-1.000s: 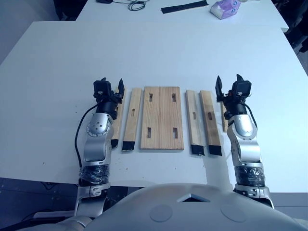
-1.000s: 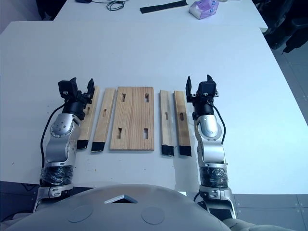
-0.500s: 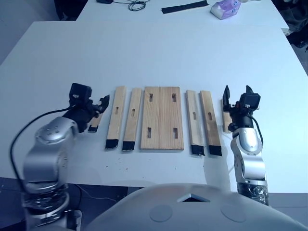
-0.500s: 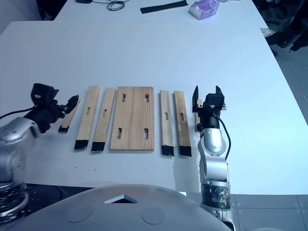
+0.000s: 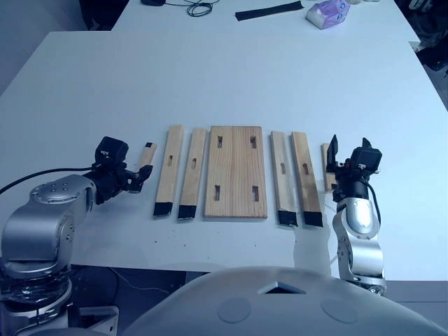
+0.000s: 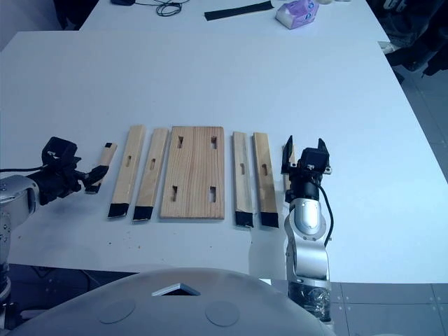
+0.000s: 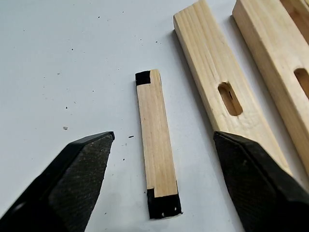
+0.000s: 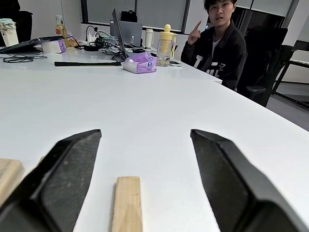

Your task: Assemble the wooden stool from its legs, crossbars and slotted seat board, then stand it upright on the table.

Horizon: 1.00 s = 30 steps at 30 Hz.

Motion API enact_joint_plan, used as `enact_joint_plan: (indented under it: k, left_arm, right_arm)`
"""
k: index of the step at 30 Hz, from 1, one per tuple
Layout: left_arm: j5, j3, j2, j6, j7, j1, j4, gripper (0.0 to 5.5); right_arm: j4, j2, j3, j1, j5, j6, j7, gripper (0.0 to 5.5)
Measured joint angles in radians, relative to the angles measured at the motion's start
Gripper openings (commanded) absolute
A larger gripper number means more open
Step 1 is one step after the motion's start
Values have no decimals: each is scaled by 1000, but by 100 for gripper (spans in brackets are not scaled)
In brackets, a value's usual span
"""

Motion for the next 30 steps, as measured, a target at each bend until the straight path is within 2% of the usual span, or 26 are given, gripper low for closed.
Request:
enact_joint_plan:
  k: [20,30]
  left_arm:
    - [112,-100,5,-274,22,17,238,380]
    - [97,-108,-3,-270,3,45,236,380]
  right_arm:
    - [24,-16,0,-49,0,6,36,341]
    - [20,-26,0,-50,3,13,45,341]
